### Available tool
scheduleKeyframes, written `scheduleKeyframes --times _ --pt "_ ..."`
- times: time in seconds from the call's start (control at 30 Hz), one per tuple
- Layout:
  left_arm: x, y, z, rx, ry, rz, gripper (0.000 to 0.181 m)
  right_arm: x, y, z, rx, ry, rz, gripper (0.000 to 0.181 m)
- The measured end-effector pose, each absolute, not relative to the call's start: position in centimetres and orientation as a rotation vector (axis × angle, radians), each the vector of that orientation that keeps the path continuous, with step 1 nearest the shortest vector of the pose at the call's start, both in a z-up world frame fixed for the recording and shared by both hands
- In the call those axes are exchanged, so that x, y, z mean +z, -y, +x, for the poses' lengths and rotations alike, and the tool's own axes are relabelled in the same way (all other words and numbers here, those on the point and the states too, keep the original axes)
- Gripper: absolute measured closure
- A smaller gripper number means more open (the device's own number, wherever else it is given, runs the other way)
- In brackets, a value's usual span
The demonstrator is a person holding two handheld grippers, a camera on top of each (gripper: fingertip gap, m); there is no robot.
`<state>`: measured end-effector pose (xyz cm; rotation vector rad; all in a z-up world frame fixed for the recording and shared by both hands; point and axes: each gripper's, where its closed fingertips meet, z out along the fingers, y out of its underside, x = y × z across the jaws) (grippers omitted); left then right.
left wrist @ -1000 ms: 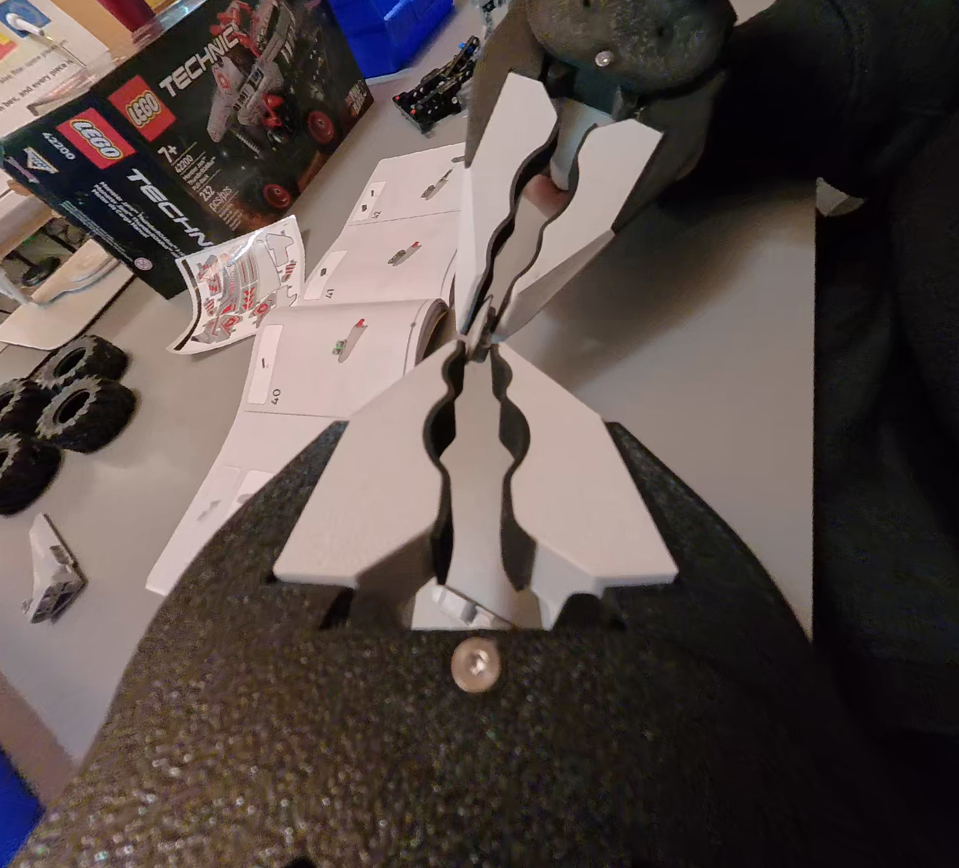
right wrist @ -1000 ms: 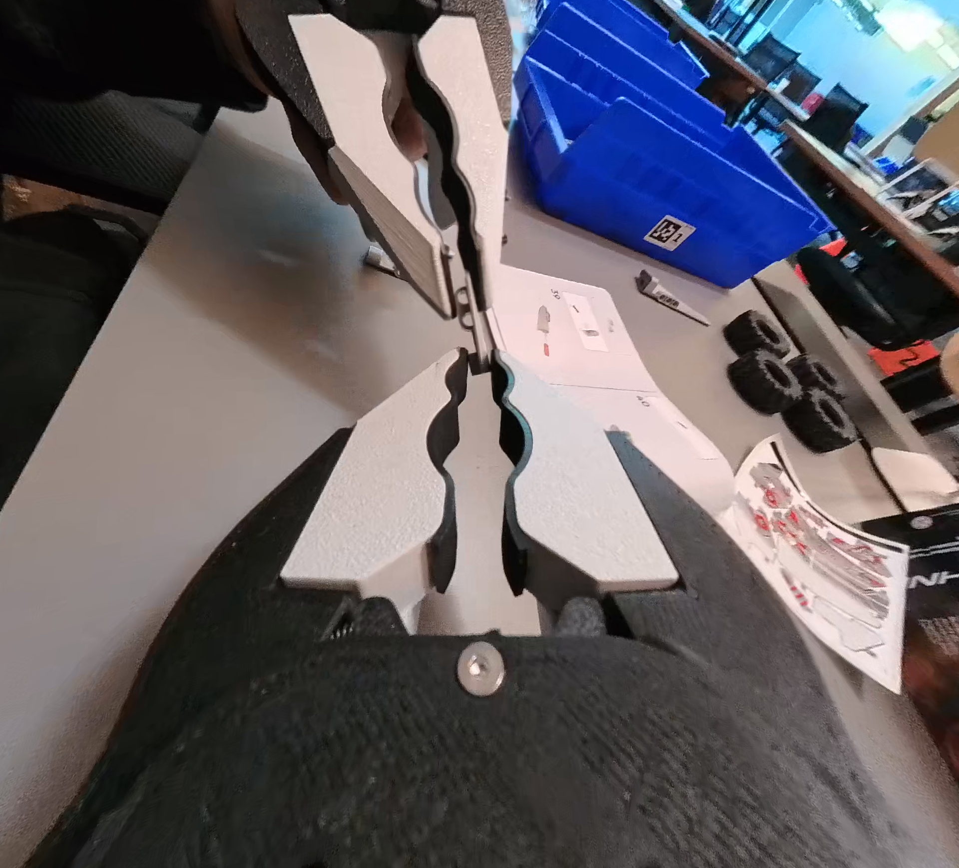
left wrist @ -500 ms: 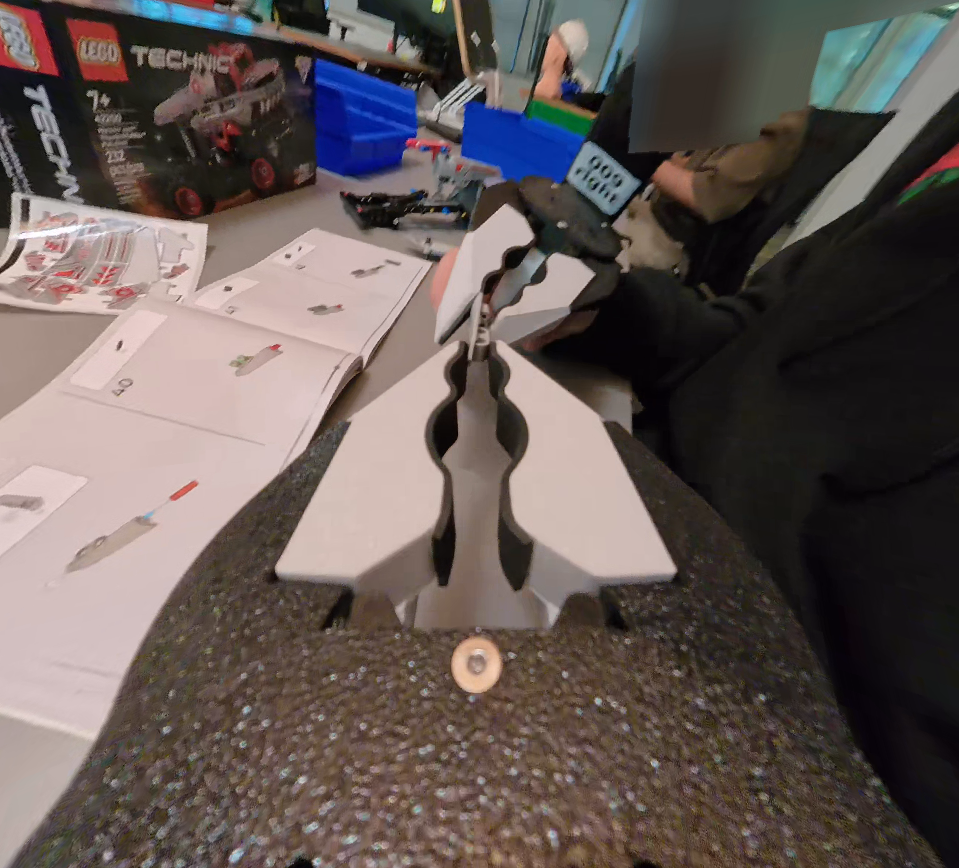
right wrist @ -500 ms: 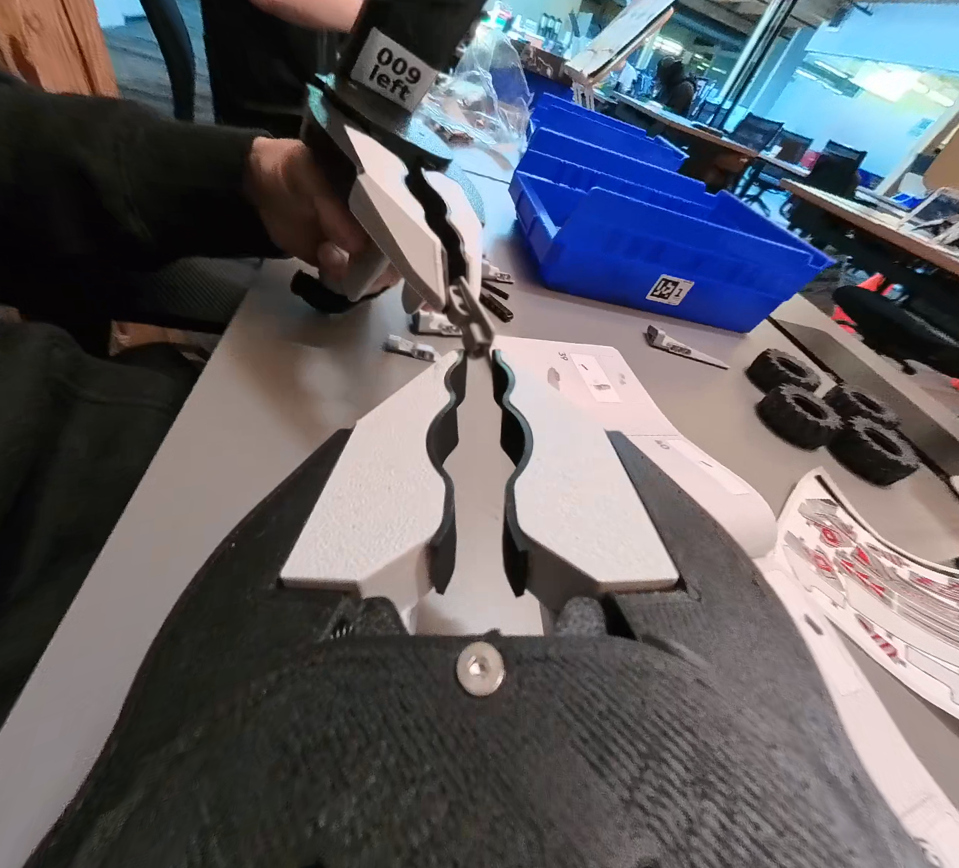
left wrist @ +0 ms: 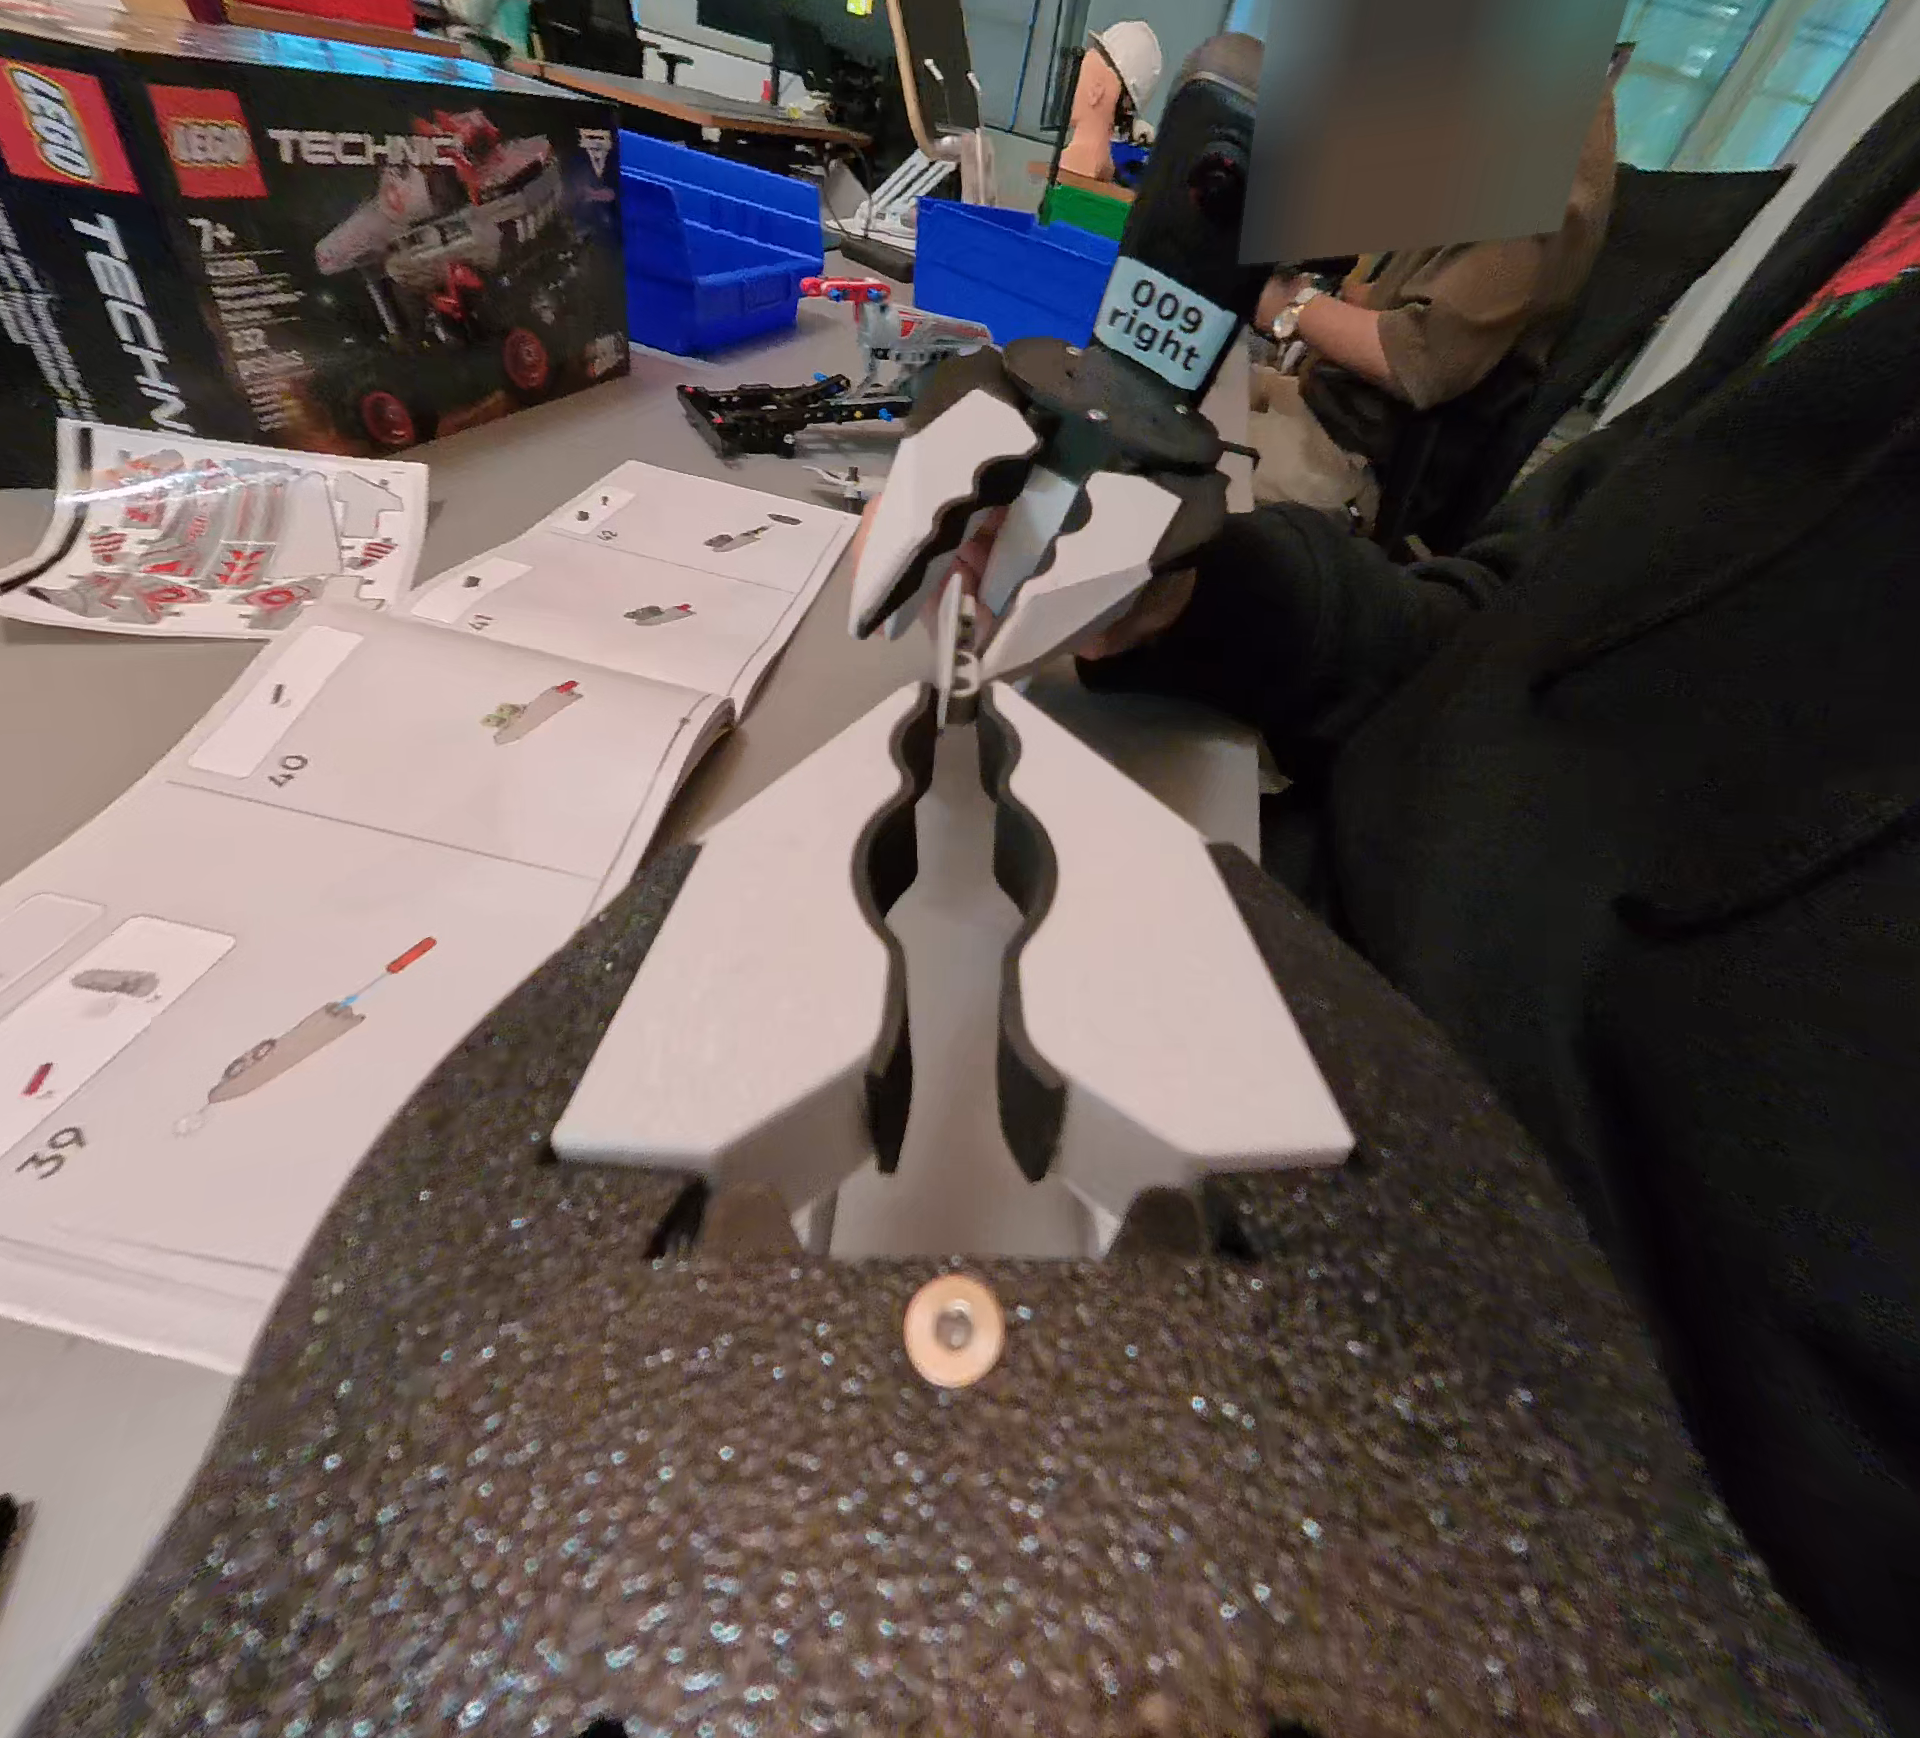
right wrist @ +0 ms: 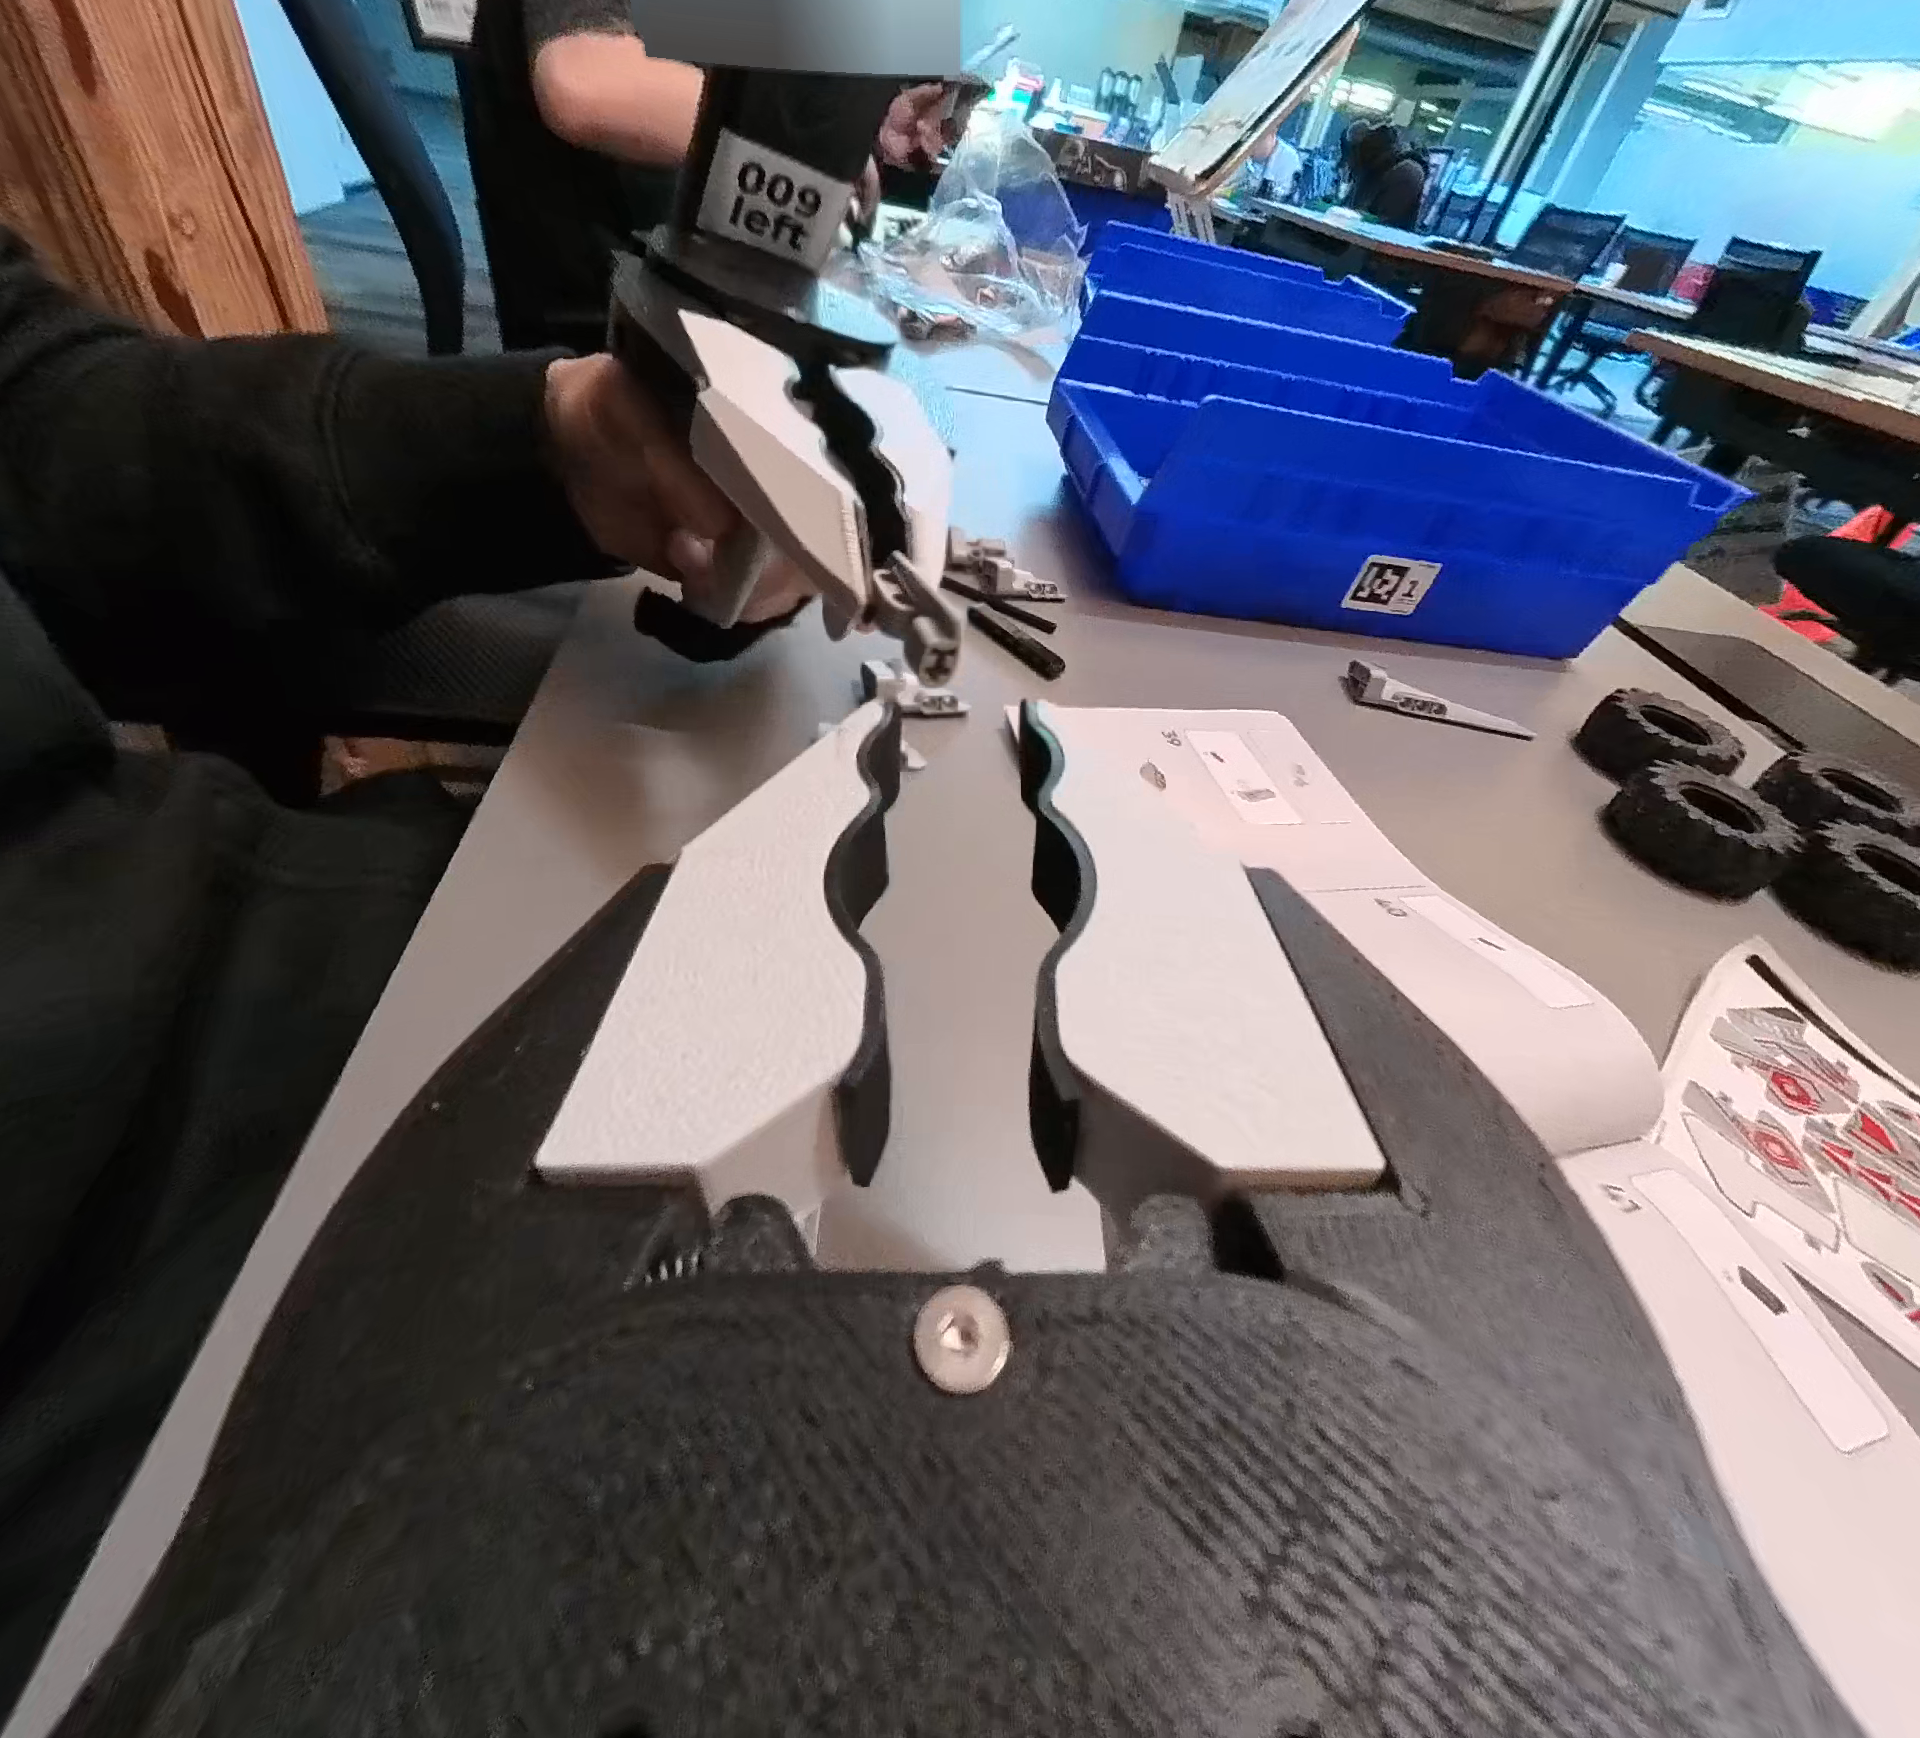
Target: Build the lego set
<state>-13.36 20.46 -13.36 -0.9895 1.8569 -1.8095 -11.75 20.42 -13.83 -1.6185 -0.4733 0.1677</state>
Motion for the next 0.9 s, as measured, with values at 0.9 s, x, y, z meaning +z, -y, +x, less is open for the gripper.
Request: scheduleKeyframes --times 0.9 --pt "-14.7 -21.3 -12.4 -1.575 -1.878 -0.907 0.172 -14.6 -21.5 -12.5 0.318 0.397 -1.715 0.175"
